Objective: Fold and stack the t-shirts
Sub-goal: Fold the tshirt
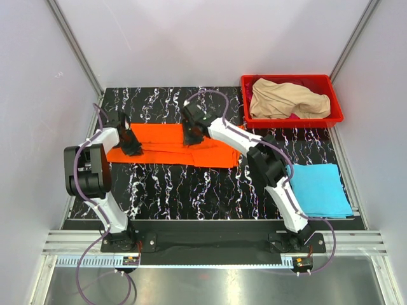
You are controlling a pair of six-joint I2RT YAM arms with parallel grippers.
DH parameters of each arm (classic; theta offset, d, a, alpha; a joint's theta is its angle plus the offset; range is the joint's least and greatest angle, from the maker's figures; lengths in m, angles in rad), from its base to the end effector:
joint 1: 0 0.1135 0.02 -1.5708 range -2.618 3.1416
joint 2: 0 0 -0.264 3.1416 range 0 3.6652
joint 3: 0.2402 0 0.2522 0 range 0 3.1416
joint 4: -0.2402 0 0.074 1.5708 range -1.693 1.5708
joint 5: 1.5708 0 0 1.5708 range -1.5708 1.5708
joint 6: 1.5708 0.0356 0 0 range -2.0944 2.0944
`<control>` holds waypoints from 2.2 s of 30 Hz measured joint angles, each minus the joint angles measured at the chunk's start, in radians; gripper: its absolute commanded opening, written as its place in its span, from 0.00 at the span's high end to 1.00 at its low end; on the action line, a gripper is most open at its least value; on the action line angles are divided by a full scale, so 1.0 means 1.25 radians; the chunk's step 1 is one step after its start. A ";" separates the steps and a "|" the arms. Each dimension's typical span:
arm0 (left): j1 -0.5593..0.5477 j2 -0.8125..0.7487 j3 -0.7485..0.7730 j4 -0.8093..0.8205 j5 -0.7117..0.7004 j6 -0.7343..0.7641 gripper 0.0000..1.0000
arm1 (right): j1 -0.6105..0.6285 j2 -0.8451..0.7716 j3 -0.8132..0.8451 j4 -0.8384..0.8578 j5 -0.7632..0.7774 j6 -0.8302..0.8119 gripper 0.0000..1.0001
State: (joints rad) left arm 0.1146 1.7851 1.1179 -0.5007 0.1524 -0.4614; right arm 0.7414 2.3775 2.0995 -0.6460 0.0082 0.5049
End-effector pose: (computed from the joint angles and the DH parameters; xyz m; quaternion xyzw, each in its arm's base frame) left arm 0.3468 0.0345 0.1666 -0.2629 0.9410 -0.1079 0.1836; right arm 0.3901 0.3568 0.1992 -0.1106 0.9417 0.1823 0.2603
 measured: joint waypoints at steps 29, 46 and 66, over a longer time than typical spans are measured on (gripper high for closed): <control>0.016 -0.067 0.027 0.008 0.014 -0.015 0.85 | 0.063 0.030 -0.049 0.071 -0.024 0.021 0.77; 0.025 -0.008 -0.022 0.021 0.006 -0.068 0.89 | 0.087 -0.032 -0.190 0.163 0.132 0.080 0.70; 0.041 0.008 -0.021 0.019 -0.008 -0.071 0.90 | 0.088 -0.025 -0.143 0.159 0.195 0.042 0.70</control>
State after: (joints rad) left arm 0.1654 1.7954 1.0912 -0.4770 0.1421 -0.5507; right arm 0.8513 2.3463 1.9202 -0.4469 0.2516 0.5571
